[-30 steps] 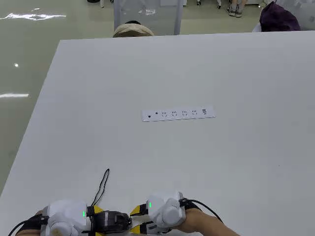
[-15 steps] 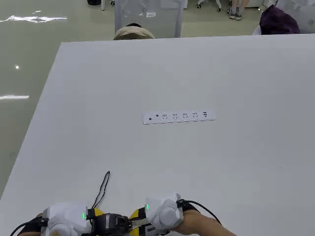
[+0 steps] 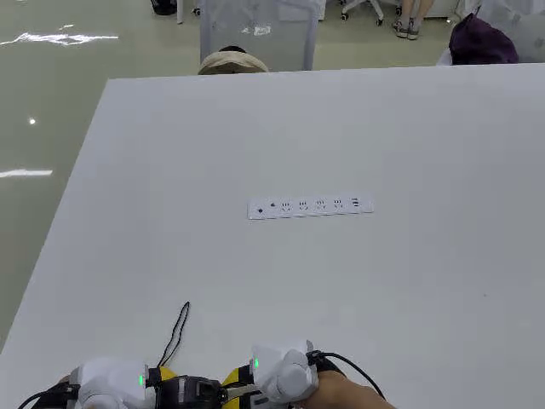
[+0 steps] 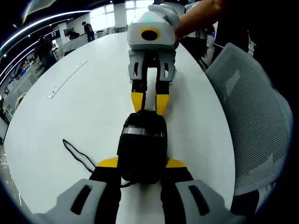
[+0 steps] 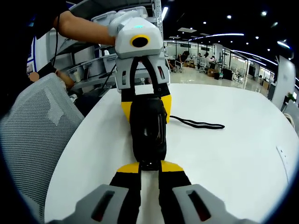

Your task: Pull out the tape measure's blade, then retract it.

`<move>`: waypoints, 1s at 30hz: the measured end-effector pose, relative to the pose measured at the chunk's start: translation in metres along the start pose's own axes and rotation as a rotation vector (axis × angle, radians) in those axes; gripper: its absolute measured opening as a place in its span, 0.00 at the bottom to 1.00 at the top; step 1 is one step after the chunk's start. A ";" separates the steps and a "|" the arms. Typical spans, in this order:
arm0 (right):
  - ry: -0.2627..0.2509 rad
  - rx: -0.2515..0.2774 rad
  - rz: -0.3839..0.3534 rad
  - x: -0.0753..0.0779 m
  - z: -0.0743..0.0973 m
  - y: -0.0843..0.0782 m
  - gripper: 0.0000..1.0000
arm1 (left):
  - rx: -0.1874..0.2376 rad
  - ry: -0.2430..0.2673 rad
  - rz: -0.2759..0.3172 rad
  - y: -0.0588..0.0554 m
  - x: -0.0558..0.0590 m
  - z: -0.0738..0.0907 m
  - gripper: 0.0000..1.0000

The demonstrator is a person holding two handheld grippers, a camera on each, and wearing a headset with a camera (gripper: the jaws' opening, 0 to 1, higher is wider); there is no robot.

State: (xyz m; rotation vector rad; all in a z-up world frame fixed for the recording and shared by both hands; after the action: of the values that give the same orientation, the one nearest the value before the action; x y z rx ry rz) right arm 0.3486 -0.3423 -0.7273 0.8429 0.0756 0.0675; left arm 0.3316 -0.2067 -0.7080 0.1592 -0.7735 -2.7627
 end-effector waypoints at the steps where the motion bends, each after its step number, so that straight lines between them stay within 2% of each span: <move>1: -0.001 -0.001 0.003 0.000 0.000 0.000 0.11 | 0.000 0.000 0.001 0.000 0.000 0.000 0.28; 18: 0.011 -0.020 0.045 -0.002 0.002 0.002 0.09 | -0.006 -0.001 -0.002 -0.001 0.000 0.001 0.28; 30: 0.001 -0.030 0.070 -0.002 0.003 0.001 0.09 | -0.007 0.000 -0.001 -0.001 0.000 0.000 0.28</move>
State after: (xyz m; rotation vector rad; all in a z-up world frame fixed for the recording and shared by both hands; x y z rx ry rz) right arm 0.3463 -0.3434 -0.7244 0.8157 0.0459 0.1350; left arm 0.3310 -0.2060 -0.7086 0.1575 -0.7644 -2.7657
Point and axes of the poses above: the centre of the closed fingertips' face, and the gripper's own axes: z roughly backward along the fingers, x roughly to its right, y roughly out of its top, the point moved 6 cm from there along z, roughly backward along the fingers, and after that the axes turned 6 degrees about -x, right-handed, at the moved point
